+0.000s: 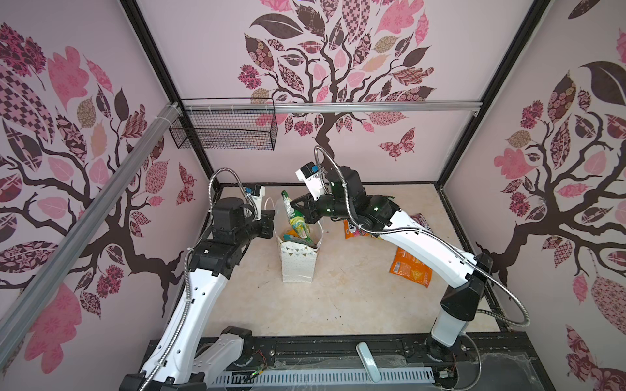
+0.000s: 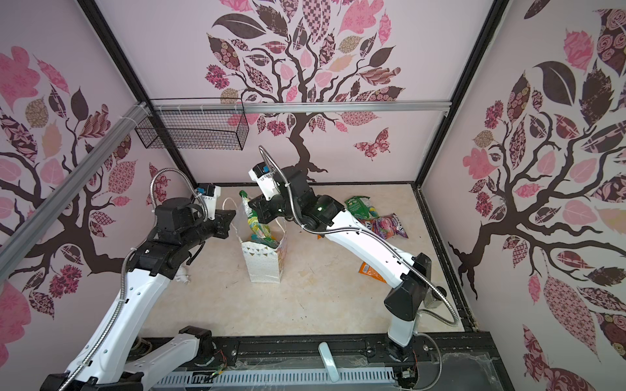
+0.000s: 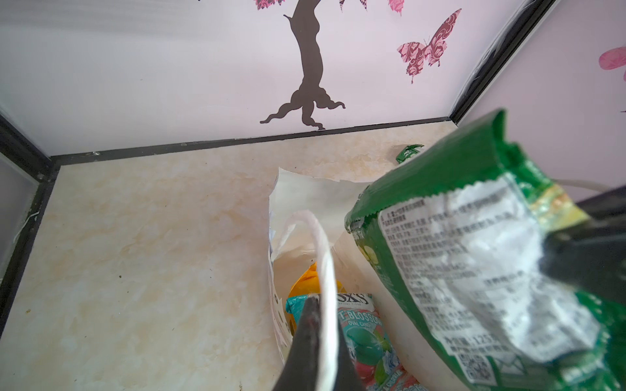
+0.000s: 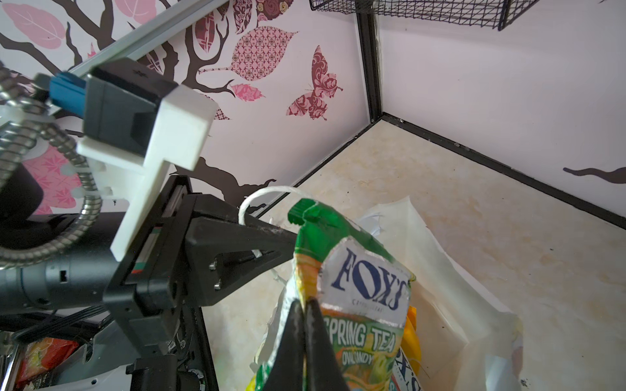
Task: Place the snacks into the paper bag
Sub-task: Place the snack in the paper bag.
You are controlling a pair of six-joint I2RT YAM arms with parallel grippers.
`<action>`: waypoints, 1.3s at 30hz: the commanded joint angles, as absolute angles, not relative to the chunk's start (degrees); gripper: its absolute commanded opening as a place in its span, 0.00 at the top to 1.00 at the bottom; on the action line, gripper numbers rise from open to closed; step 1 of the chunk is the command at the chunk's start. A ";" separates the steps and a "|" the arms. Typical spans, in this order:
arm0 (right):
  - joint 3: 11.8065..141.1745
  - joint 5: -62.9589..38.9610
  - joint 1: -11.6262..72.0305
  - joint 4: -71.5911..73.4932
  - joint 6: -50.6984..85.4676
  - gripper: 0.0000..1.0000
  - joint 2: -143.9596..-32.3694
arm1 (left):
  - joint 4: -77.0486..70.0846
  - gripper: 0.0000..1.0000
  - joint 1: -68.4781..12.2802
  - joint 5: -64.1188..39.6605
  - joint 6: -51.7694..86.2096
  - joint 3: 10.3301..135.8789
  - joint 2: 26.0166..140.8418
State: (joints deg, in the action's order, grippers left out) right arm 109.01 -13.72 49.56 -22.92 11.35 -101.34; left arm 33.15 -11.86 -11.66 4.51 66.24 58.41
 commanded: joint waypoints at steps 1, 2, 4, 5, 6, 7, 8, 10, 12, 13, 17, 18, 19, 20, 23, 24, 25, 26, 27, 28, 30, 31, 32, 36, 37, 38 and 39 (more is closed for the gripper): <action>108.40 -13.74 48.97 -20.92 10.57 1.00 -101.51 | 32.26 1.00 -12.08 -11.34 3.96 65.13 57.48; 108.05 -13.39 49.04 -21.04 10.31 1.00 -101.58 | 32.26 1.00 -12.04 -11.34 3.96 65.14 57.48; 107.44 -13.10 48.94 -21.76 9.64 1.00 -101.76 | 32.29 1.00 -12.05 -11.34 3.96 65.18 57.52; 107.03 -13.32 48.86 -21.97 9.28 1.00 -101.78 | 32.26 1.00 -12.11 -11.36 3.92 65.05 57.39; 106.67 -13.82 48.79 -21.97 8.86 1.00 -101.71 | 32.28 1.00 -12.08 -11.38 3.92 65.06 57.44; 105.95 -14.26 48.81 -21.46 8.56 1.00 -101.45 | 32.26 1.00 -12.09 -11.25 3.95 65.17 57.42; 105.20 -14.33 48.70 -20.96 8.44 1.00 -101.18 | 32.26 1.00 -12.05 -11.25 3.90 65.13 57.40; 104.44 -14.24 48.65 -20.38 8.26 1.00 -100.90 | 32.27 1.00 -12.09 -11.29 3.87 65.06 57.49; 104.52 -14.01 48.53 -20.64 8.15 0.98 -101.04 | 32.30 1.00 -12.12 -11.25 3.89 65.08 57.50; 104.47 -14.01 48.54 -20.81 8.09 0.98 -101.16 | 32.29 1.00 -12.15 -11.25 3.91 65.13 57.51; 104.50 -14.72 48.52 -20.90 8.41 0.95 -101.74 | 32.34 1.00 -12.13 -11.17 3.92 65.12 57.35; 104.59 -15.06 48.59 -20.88 8.46 0.95 -101.91 | 32.34 1.00 -12.18 -11.12 3.85 65.05 57.31; 104.83 -15.27 48.52 -20.91 8.57 0.94 -101.95 | 32.34 1.00 -12.18 -11.08 3.81 65.09 57.30; 105.04 -15.42 48.53 -21.04 8.57 0.94 -102.11 | 32.34 1.00 -12.20 -11.00 3.78 65.11 57.28; 105.82 -15.56 48.52 -21.79 8.52 0.90 -102.44 | 32.35 1.00 -12.13 -11.01 3.82 65.05 57.30; 106.11 -15.56 48.57 -22.03 8.44 0.86 -102.55 | 32.34 1.00 -12.13 -10.99 3.83 65.12 57.30; 106.61 -15.55 48.52 -22.48 8.35 0.81 -102.65 | 32.35 1.00 -12.15 -10.99 3.78 65.08 57.25; 106.87 -15.63 48.53 -22.81 8.27 0.81 -102.82 | 32.34 1.00 -12.13 -10.99 3.80 65.11 57.27; 107.20 -15.73 48.54 -23.16 8.13 0.80 -102.91 | 32.34 1.00 -12.15 -10.99 3.78 65.10 57.35; 107.60 -15.90 48.58 -23.51 8.12 0.77 -103.02 | 32.34 1.00 -12.13 -10.99 3.80 65.06 57.36; 108.14 -16.17 48.52 -23.97 8.13 0.74 -102.92 | 32.34 1.00 -12.16 -11.00 3.78 65.05 57.39; 108.51 -16.17 48.52 -24.37 8.00 0.73 -102.80 | 32.34 1.00 -12.13 -10.97 3.80 65.07 57.41; 108.67 -16.09 48.56 -24.64 7.80 0.73 -102.50 | 32.34 1.00 -12.15 -10.90 3.79 65.09 57.39; 108.73 -14.10 48.57 -25.80 6.93 0.70 -99.80 | 32.34 1.00 -12.13 -10.90 3.78 65.11 57.28; 108.39 -12.83 48.52 -26.14 6.48 0.69 -98.62 | 32.34 1.00 -12.13 -10.81 3.69 65.05 57.30; 107.48 -11.25 48.52 -26.19 5.97 0.68 -97.06 | 32.34 1.00 -12.14 -10.74 3.69 65.12 57.30; 106.64 -9.71 48.54 -26.13 5.48 0.66 -95.57 | 32.34 1.00 -12.15 -10.73 3.69 65.09 57.30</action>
